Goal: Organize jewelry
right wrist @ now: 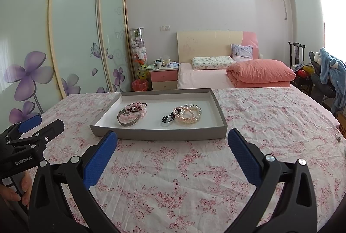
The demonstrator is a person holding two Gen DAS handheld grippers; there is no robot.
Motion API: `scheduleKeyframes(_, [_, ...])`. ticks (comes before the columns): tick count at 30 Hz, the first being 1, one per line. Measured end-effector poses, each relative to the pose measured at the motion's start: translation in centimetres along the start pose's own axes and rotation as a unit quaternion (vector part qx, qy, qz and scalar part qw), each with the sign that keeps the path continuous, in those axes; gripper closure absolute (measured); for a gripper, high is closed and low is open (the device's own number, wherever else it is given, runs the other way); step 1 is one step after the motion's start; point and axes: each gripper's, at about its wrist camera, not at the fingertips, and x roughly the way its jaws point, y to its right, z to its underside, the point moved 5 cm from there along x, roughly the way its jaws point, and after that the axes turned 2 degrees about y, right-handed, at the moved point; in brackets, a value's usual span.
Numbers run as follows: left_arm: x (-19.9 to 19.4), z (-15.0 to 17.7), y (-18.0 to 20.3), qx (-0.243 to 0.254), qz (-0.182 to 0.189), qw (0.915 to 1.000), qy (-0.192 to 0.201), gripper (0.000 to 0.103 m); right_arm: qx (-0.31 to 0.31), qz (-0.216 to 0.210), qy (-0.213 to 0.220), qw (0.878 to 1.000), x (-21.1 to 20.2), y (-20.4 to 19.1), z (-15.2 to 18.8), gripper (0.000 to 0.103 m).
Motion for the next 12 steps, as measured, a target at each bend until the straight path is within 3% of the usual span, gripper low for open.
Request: scheduleKeyframes(12, [0.09,-0.14,-0.01,-0.004,-0.001,1.0000,-0.004,0.004,0.001,0.000,0.000,1.000,0.04,-0.31,0.52,0.002])
